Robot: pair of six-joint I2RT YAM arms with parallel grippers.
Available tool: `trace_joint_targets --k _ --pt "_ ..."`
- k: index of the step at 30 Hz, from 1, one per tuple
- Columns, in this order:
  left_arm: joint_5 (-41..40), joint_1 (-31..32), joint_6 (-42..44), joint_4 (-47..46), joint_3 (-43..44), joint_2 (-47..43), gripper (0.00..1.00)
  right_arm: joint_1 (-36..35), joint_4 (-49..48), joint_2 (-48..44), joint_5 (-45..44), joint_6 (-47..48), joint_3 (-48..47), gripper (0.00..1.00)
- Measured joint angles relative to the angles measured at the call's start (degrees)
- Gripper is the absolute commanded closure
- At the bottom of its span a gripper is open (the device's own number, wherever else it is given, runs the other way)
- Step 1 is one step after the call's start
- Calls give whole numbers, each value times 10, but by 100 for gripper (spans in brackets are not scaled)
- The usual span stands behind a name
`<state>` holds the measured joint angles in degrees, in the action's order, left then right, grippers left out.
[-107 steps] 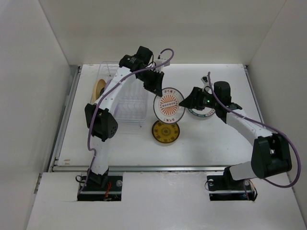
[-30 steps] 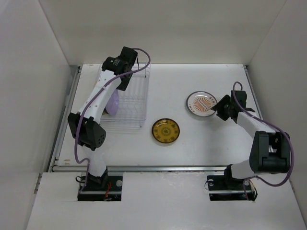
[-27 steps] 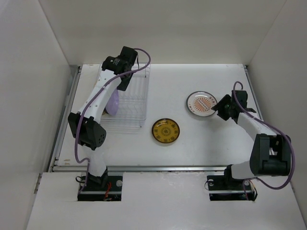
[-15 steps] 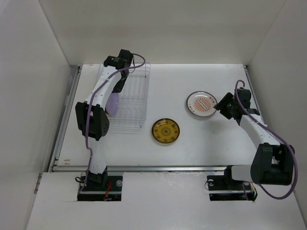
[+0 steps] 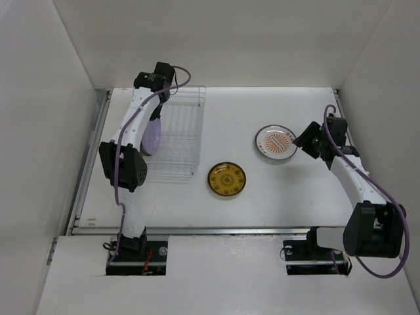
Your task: Unload the plates from the dish rack
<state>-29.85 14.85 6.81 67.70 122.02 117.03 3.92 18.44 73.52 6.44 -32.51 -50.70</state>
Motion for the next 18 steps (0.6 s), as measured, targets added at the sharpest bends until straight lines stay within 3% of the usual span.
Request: trace_joint_targets --k 11,18 --pt "-35 26 34 9 56 -90 100 0 7 -9 19 13 -33 45" --pt "80 28 45 -6 86 -113 100 0 9 14 30 15 -49 45"
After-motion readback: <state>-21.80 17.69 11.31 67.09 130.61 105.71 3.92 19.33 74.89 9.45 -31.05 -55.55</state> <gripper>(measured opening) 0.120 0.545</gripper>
